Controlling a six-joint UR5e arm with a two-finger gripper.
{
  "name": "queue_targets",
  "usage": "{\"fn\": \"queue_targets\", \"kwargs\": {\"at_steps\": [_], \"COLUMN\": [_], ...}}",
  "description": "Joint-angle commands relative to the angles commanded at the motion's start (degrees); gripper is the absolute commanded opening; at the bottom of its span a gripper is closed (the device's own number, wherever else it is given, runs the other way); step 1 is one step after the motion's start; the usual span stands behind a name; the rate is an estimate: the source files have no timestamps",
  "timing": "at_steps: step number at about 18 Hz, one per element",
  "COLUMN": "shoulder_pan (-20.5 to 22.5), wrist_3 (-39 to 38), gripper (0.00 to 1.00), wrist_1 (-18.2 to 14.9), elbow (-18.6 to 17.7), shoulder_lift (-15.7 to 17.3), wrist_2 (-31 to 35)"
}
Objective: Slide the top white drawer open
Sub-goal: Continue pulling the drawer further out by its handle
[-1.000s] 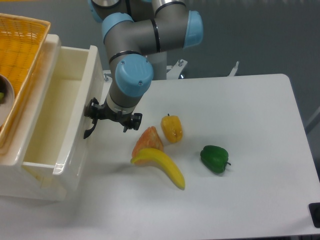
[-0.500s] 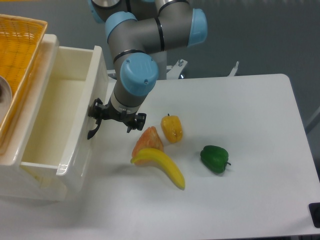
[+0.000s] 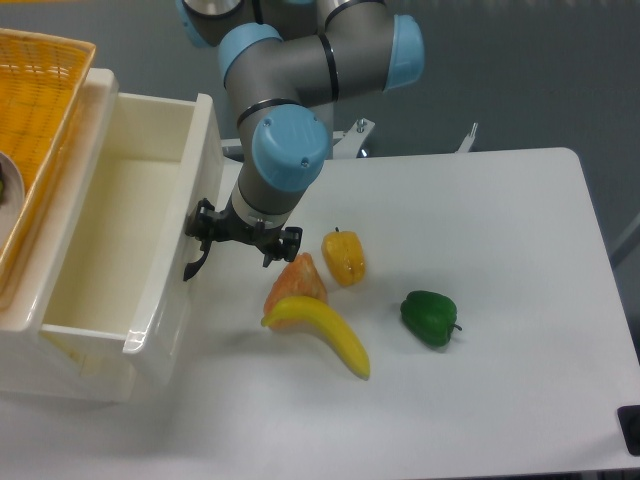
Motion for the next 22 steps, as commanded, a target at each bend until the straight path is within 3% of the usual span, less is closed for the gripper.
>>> {"fn": "queue_targets", "kwargs": {"at_steps": [19,22], "shoulder_pan": [2.37,3.25], "wrist_3": [2.55,2.55], "gripper": [1.00,1.00], "wrist_1": [-0.88,-1.58], "elbow": [1.49,3.16], "shoulder_lift": [-0.44,-0.79], "wrist_2": [0.35,0.62]}}
